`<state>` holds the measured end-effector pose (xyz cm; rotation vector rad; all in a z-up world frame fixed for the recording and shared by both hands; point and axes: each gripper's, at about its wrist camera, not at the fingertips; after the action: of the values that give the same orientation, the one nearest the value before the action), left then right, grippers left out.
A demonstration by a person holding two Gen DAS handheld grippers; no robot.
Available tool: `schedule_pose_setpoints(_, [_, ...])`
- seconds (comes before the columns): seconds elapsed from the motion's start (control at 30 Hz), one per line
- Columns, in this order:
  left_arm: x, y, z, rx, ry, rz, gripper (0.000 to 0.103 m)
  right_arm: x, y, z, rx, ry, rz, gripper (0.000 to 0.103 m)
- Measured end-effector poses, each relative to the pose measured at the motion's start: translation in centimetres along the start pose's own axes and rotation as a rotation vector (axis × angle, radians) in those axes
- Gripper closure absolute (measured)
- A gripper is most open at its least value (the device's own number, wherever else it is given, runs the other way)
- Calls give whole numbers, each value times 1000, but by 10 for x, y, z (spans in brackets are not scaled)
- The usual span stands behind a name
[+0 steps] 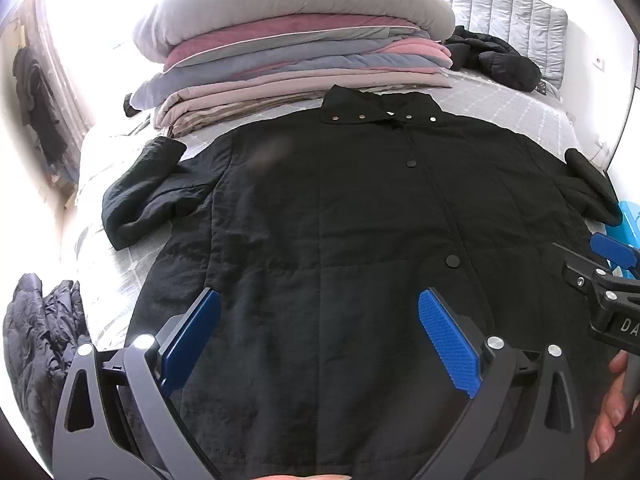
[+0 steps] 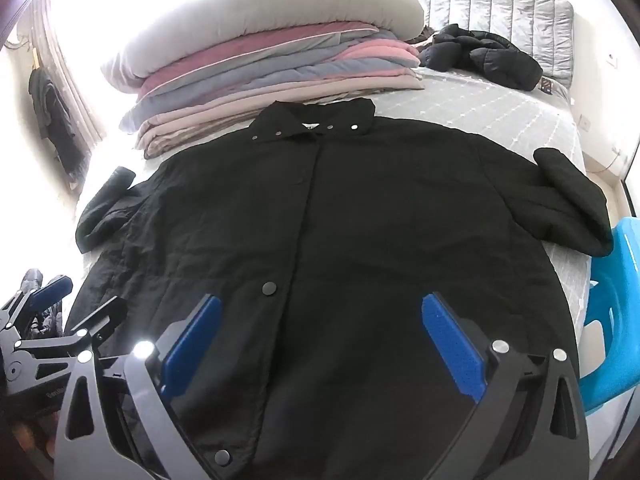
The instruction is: Fold large clothes
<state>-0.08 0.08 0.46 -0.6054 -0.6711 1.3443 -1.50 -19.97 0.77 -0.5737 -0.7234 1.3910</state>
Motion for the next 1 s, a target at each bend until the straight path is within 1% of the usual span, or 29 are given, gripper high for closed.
schedule_pose_setpoints(1.0, [4, 2, -2, 2, -6, 2, 8, 1, 4, -3, 11, -6, 5, 6])
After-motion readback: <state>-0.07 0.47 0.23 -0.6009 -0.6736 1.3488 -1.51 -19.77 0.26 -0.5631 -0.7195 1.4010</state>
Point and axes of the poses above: each gripper's, at about its wrist camera, not at the fingertips, and z roughly against the way its jaws point, x to its left, y to its underside, and after that the axes turned 6 degrees about -x, right-handed
